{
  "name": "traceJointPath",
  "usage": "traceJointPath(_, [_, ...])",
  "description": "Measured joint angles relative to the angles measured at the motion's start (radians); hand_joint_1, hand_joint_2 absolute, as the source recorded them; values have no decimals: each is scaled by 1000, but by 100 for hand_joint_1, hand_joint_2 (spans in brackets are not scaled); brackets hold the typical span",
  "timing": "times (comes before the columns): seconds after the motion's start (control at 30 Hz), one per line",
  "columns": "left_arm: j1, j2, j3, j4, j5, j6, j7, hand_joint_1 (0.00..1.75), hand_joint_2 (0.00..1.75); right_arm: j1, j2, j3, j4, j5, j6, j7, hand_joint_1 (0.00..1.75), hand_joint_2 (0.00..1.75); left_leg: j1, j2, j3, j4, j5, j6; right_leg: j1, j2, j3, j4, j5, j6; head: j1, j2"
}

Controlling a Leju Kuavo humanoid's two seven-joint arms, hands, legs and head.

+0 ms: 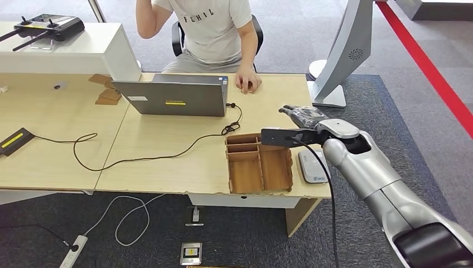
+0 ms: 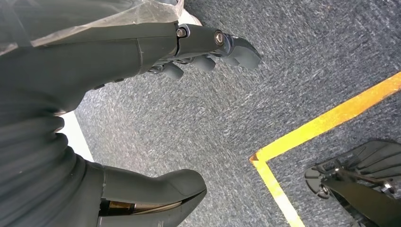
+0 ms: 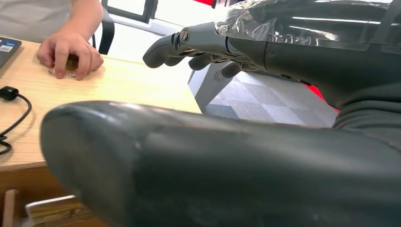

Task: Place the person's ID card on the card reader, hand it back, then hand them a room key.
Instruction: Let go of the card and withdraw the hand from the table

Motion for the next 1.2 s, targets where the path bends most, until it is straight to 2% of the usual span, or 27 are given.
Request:
traceJointPath(0.33, [1,0,0,0,-1,0,-1,0,175,-1,6,-3,28,32,0,-11,0,0,0,0,0,0,0,0,0,0,0,0,0,0,0,0])
traceJointPath(0.47, [2,2,0,0,3,0,-2,0,175,-6,14,-4,35,33,4,-26,0,175,0,0,0,0,0,0,0,0,0,0,0,0,0,0])
traceJointPath(1.2, [2,9,0,0,20,-3,-2,0,175,-79,93,0,111,41,-35,-100,0,175,0,0,0,0,0,0,0,0,0,0,0,0,0,0])
